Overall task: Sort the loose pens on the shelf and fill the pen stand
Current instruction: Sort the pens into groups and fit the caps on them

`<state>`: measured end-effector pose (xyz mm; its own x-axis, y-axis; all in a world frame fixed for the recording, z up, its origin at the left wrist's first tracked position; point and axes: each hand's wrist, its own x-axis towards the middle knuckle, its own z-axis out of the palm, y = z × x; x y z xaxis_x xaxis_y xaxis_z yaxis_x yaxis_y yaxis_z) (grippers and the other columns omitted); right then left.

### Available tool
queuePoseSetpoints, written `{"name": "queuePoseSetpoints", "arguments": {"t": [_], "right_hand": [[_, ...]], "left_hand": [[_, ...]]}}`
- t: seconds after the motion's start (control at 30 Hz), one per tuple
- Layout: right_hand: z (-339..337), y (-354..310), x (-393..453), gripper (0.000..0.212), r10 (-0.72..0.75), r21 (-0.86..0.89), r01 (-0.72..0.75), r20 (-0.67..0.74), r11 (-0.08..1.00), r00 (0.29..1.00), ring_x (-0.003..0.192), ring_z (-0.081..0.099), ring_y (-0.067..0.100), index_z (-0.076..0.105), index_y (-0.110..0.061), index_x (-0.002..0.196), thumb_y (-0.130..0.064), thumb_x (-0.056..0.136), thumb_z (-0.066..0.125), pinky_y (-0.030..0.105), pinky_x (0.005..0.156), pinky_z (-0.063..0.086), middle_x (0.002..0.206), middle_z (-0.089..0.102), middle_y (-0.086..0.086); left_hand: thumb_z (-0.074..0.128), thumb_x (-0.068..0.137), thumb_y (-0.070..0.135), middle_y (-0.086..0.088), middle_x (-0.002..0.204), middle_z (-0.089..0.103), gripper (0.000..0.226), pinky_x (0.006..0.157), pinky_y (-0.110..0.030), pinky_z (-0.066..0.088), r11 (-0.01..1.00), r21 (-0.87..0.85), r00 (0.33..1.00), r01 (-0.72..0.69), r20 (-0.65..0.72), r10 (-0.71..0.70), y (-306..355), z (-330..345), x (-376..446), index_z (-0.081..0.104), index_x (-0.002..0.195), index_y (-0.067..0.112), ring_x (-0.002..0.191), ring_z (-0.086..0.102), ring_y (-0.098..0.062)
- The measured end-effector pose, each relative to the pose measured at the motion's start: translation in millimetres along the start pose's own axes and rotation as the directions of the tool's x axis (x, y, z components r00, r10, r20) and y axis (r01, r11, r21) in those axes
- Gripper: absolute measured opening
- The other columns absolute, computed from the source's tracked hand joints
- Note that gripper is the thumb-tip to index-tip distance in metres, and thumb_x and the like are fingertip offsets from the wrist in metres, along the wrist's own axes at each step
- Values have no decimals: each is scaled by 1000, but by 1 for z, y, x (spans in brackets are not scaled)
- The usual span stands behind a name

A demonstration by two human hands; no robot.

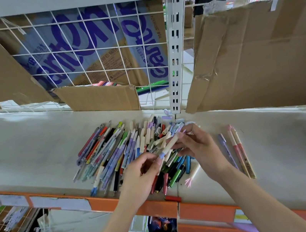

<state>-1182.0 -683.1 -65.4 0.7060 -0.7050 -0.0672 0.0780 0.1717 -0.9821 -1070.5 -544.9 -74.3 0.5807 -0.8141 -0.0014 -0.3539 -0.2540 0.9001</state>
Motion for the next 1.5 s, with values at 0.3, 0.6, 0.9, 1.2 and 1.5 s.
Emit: {"name": "queuePoseSetpoints", "arguments": {"t": [0.3, 0.6, 0.9, 1.2, 1.5], "right_hand": [[-2, 6, -5, 14, 20, 61, -27, 104, 998, 994, 92, 66, 16, 64, -7, 101, -3, 90, 55, 25, 70, 52, 101, 72, 5], [-3, 7, -3, 18, 34, 105, -45, 104, 993, 994, 82, 67, 12, 63, -2, 105, -2, 91, 53, 21, 66, 51, 90, 72, 1], [-21, 6, 8, 15, -27, -451, -63, -189, 890, 982, 47, 48, 4, 49, -14, 96, -7, 88, 61, 16, 51, 38, 70, 65, 9], [-25, 5, 9, 18, 4, -427, -97, -215, 899, 977, 37, 41, 2, 60, -2, 78, 5, 84, 46, 11, 41, 32, 49, 54, 2], [-26, 10, 10, 17, 26, -733, -106, -120, 672, 992, 49, 48, 11, 56, -24, 103, -14, 90, 53, 21, 52, 38, 59, 54, -3]], "left_hand": [[62, 88, 25, 13, 81, 66, 8, 72, -21, 47, 998, 36, 999, 43, 12, -43, 0, 0, -3, 64, 93, 30, 74, 59, -1], [62, 88, 25, 18, 84, 65, 23, 81, -29, 48, 993, 64, 993, 100, 51, -103, 2, 1, -5, 67, 110, 22, 79, 61, -8], [55, 92, 27, 4, 71, 63, 8, 58, -22, 38, 991, 67, 992, 114, 55, -117, -11, 0, -2, 63, 90, 24, 60, 51, -13], [51, 95, 28, 3, 66, 52, 15, 46, -12, 35, 968, 237, 990, 80, -131, -50, -3, 5, 30, 53, 90, 14, 53, 45, -6], [47, 90, 54, 7, 69, 53, 41, 49, -23, 35, 757, 652, 995, 52, -94, 13, 11, 31, 71, 58, 88, 15, 61, 52, -11]]}}
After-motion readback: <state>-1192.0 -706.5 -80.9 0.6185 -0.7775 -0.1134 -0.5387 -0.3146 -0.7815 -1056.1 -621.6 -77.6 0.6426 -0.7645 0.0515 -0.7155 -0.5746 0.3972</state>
